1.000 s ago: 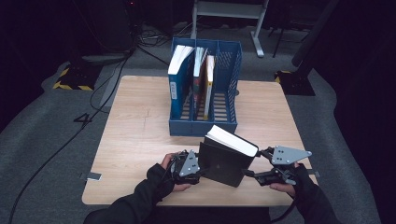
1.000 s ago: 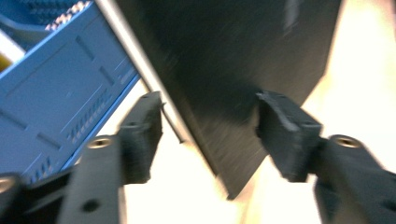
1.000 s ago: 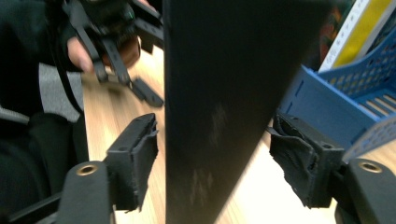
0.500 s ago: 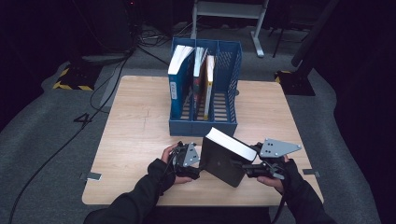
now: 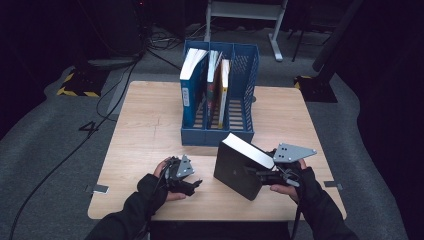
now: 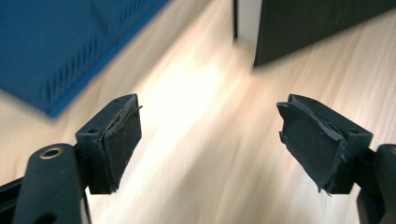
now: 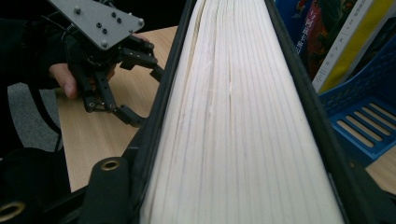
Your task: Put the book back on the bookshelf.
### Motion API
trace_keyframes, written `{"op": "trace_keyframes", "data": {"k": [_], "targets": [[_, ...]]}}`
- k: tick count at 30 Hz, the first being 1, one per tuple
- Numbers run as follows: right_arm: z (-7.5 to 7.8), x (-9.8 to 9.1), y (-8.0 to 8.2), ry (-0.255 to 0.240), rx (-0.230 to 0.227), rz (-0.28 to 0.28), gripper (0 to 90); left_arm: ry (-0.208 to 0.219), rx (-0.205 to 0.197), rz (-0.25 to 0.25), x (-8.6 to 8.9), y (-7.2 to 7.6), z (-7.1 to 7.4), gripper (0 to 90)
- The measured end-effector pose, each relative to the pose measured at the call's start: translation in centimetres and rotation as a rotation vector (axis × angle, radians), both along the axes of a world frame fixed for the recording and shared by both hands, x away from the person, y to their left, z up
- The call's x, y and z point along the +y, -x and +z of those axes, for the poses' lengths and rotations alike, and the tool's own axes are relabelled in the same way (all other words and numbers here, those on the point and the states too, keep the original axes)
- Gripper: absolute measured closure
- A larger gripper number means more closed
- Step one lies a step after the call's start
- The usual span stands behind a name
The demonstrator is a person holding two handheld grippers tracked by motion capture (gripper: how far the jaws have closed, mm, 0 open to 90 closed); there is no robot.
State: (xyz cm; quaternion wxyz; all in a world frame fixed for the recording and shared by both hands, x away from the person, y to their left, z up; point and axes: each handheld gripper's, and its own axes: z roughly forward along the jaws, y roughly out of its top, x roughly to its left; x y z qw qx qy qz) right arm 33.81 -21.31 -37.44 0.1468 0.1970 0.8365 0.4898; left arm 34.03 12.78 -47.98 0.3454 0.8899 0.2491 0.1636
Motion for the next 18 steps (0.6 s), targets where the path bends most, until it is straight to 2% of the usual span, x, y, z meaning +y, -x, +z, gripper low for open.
{"op": "trace_keyframes", "data": {"k": [2, 4, 7, 10, 16, 18], "targets": [[0.0, 0.2, 0.0, 0.013, 0.002, -0.008, 41.0, -0.012, 0.020, 0.004, 1.1, 0.3, -0.4, 20.1], [0.0, 0.3, 0.0, 0.021, 0.007, -0.016, 41.1, -0.004, 0.039, 0.011, 2.1, 0.4, -0.8, 19.9], [0.1, 0.3, 0.0, 0.028, 0.013, -0.019, 42.0, -0.008, 0.051, 0.004, 3.2, 0.3, -1.4, 20.2], [0.2, 0.3, 0.1, 0.024, 0.026, -0.009, 45.4, -0.016, 0.070, 0.022, 3.4, 0.0, -1.7, 21.0], [0.3, 0.0, 0.0, 0.022, 0.040, -0.016, 48.3, 0.021, 0.101, 0.028, 3.4, -0.3, -2.0, 19.3], [0.4, -0.1, -0.1, 0.019, 0.047, -0.016, 49.2, 0.049, 0.112, 0.033, 3.6, -0.5, -2.3, 17.3]]}}
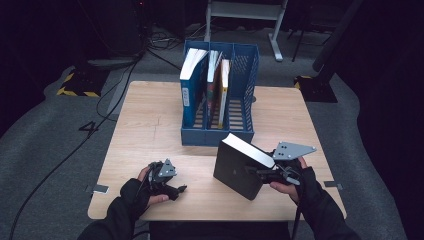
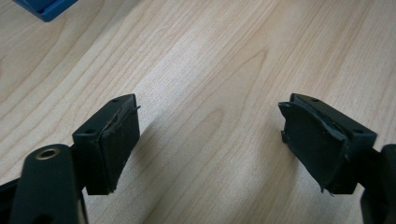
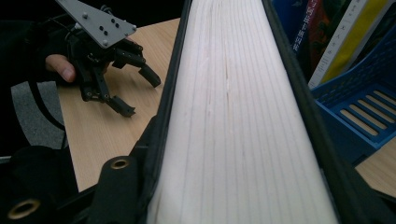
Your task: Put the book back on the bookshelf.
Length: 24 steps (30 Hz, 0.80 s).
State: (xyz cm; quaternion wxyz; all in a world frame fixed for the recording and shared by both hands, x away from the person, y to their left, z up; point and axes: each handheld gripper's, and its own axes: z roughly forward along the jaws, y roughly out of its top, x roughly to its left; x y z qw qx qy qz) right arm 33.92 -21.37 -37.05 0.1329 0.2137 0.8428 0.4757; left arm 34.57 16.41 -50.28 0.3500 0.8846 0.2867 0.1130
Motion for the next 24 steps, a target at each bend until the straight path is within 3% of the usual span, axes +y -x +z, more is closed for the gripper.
{"op": "trace_keyframes", "data": {"k": [4, 24], "targets": [[0.2, -0.2, -0.3, -0.002, 0.015, 0.004, 50.4, 0.012, 0.002, 0.003, 0.1, -0.1, -0.1, 16.3], [2.1, -0.5, 0.2, 0.063, 0.007, 0.004, 52.3, 0.014, 0.007, 0.014, 0.0, -0.1, -0.1, 15.6]]}}
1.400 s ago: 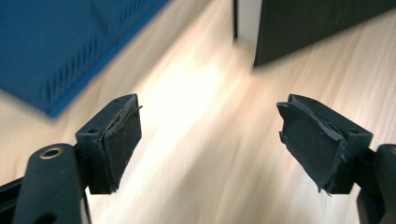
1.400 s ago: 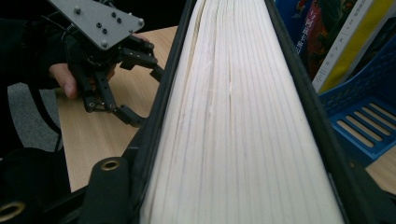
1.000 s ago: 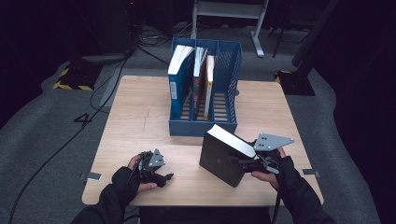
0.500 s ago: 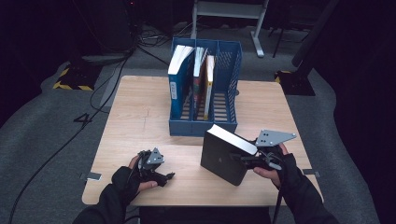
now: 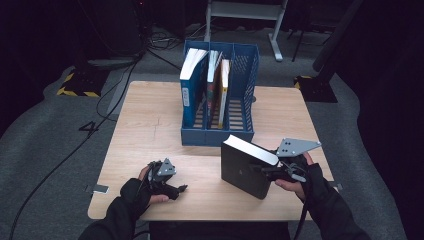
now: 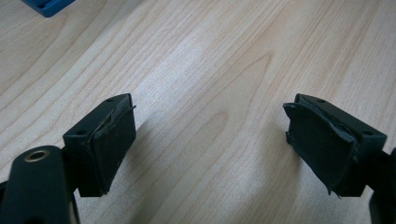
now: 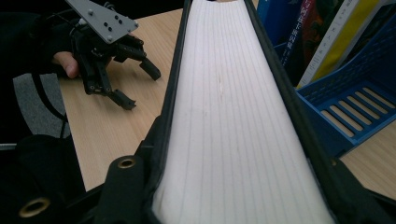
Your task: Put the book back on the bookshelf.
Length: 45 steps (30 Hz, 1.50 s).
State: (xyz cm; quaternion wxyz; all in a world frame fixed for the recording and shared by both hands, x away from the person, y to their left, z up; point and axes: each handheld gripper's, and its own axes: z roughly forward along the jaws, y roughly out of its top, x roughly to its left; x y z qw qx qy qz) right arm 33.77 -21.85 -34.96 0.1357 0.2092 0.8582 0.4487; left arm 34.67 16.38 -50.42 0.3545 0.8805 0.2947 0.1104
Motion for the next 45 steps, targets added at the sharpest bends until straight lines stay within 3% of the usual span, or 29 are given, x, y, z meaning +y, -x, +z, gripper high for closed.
{"op": "trace_keyframes", "data": {"k": [16, 28, 45], "targets": [[1.1, 0.0, -0.1, 0.040, 0.004, -0.024, 52.9, 0.000, 0.000, -0.003, 0.0, 0.0, 0.0, 15.6], [2.3, -1.4, 0.1, 0.057, 0.006, -0.073, 53.1, 0.000, 0.000, -0.003, 0.0, 0.0, 0.0, 15.6], [6.4, -3.6, -0.4, 0.009, -0.077, -0.164, 53.1, -0.001, 0.000, -0.004, 0.0, 0.0, 0.0, 15.6]]}}
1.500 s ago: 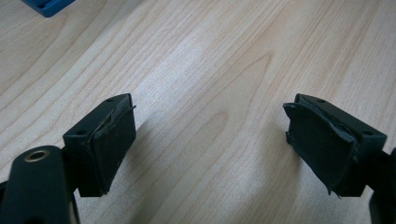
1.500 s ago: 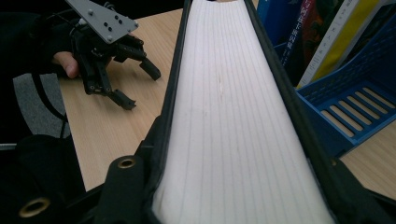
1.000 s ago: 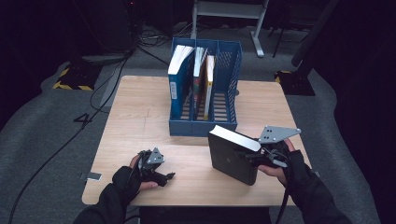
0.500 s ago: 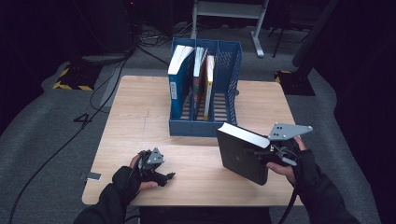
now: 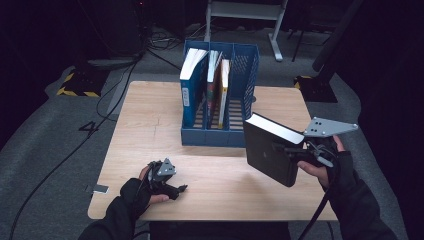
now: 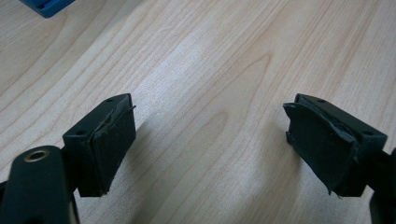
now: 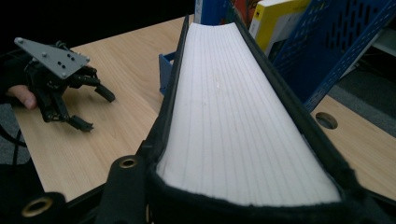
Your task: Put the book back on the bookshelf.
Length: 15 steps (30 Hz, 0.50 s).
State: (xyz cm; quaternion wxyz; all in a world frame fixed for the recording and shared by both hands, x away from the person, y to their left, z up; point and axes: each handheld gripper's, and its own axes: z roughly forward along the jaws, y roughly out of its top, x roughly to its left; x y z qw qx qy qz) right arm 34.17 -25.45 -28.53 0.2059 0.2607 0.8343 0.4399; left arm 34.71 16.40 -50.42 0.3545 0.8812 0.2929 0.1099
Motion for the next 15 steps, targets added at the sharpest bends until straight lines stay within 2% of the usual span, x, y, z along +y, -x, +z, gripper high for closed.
{"op": "trace_keyframes", "data": {"k": [8, 15], "targets": [[2.0, 0.5, -0.7, -0.015, -0.026, 0.000, 53.1, -0.001, 0.000, -0.001, 0.0, 0.0, 0.0, 15.6], [3.5, 1.0, -1.8, -0.028, -0.056, -0.033, 53.1, -0.001, 0.000, 0.000, 0.0, 0.0, 0.0, 15.6]]}}
